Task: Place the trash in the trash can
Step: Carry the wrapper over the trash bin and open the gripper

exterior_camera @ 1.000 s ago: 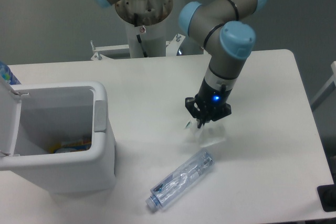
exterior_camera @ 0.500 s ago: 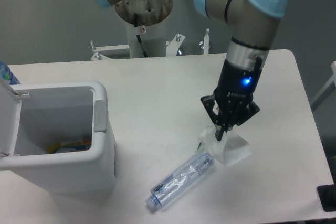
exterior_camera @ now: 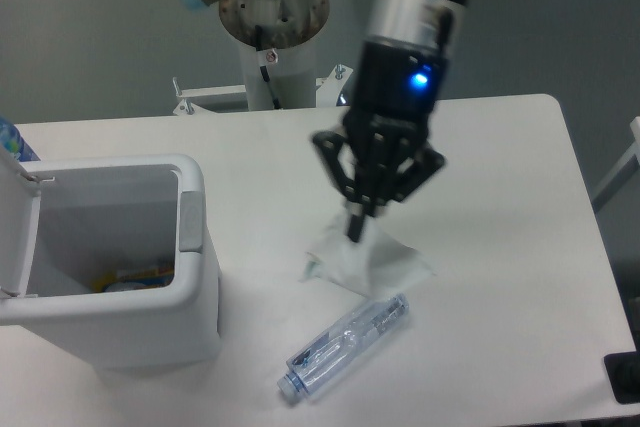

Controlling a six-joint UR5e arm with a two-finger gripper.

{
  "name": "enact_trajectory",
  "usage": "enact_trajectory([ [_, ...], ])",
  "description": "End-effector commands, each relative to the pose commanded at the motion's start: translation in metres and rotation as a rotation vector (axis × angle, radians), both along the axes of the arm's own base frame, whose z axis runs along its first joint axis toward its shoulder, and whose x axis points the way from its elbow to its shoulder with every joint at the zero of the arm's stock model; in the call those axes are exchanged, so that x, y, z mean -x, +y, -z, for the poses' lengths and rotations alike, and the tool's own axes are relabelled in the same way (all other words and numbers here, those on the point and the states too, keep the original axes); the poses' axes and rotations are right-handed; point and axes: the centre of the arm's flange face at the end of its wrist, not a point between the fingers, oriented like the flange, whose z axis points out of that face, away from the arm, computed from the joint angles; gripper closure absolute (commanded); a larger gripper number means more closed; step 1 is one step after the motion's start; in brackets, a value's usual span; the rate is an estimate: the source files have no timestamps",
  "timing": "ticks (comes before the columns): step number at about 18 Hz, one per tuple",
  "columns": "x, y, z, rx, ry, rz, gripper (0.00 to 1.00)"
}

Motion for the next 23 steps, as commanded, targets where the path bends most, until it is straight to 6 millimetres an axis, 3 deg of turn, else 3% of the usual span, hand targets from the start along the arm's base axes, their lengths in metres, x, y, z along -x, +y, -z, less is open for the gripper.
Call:
enact_trajectory([
  [3,-0.05,0.017,0.002,0.004,0.002,0.083,0.92],
  [7,-0.1,0.039,0.011,0.012,-0.002,0.176,0.92],
  [13,-0.143,0.06,0.048,0.09,0.011,0.251,0.92],
  [17,-0.152,0.068,0.071,0.131,0.006,0.275,0.9],
  [21,-0.163,0.074,0.082,0.147,-0.007,0.296,0.89],
  [23,-0.166,0.074,0.081,0.146,-0.006,0.3,0.79],
])
